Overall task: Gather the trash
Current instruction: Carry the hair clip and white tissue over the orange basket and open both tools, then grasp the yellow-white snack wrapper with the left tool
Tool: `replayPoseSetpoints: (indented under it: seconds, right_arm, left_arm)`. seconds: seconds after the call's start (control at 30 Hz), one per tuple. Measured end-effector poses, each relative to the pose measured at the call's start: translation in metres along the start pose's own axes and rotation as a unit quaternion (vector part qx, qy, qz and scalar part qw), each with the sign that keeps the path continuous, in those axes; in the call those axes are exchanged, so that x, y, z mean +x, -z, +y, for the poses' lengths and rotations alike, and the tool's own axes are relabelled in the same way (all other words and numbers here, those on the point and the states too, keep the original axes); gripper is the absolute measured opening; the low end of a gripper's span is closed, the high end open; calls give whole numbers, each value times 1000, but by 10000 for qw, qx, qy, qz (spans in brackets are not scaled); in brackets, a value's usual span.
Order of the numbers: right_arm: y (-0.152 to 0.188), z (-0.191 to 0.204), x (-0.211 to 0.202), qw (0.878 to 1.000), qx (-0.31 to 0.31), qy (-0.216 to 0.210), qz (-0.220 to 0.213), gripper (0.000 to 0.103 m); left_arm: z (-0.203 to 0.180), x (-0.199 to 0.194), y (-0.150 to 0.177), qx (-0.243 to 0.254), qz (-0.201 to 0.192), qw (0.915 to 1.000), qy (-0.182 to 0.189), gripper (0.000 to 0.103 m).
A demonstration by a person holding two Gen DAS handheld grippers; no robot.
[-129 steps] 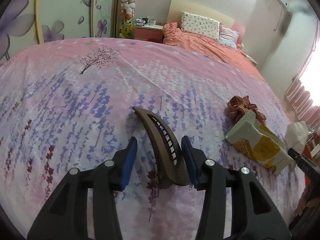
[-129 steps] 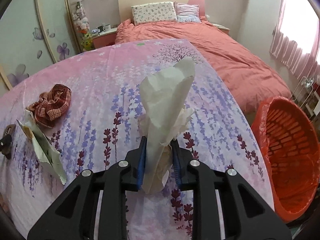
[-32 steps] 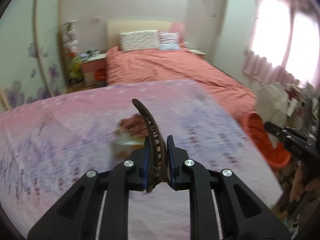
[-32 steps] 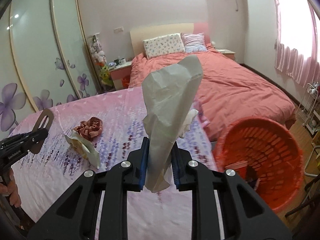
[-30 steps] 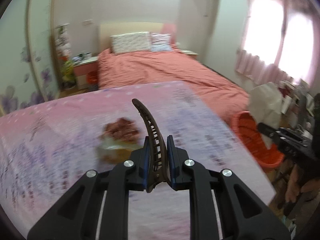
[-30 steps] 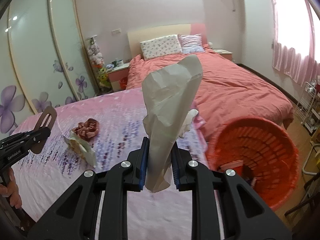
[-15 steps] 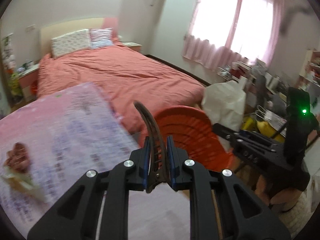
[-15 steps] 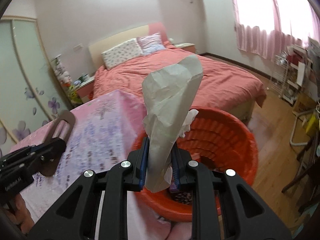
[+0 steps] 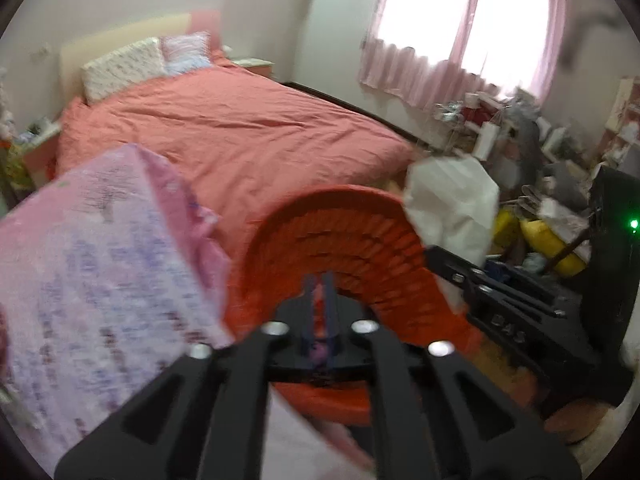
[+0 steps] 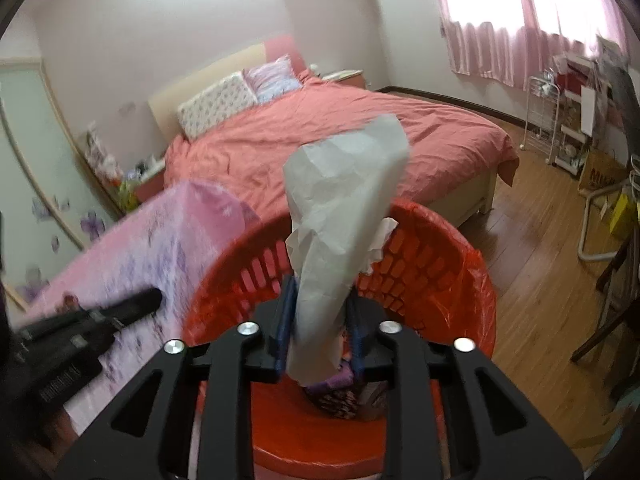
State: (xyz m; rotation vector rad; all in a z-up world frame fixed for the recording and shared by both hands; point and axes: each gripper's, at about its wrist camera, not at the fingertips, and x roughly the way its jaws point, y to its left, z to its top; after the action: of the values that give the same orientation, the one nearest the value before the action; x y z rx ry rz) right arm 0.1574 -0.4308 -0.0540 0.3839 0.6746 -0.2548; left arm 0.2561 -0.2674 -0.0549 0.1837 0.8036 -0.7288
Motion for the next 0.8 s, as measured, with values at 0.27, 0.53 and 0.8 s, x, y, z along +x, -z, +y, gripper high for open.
replayPoseSetpoints:
  seconds: [0.27,0.53,0.8]
  right_arm:
    - [1,0,-17,9998,121,-31,-159,73]
    - [11,12,-19,9999,74,-17,-70,75]
    - [27,53,-13,9993,-117,-305,187,75]
  left_arm:
    - [63,-39,28,-290,-63,9955,-897,73]
    - [152,-103,74,-1027,-269,9695,-2208,90]
    - [211,-100,99,-1725,233,9350,-3091,94]
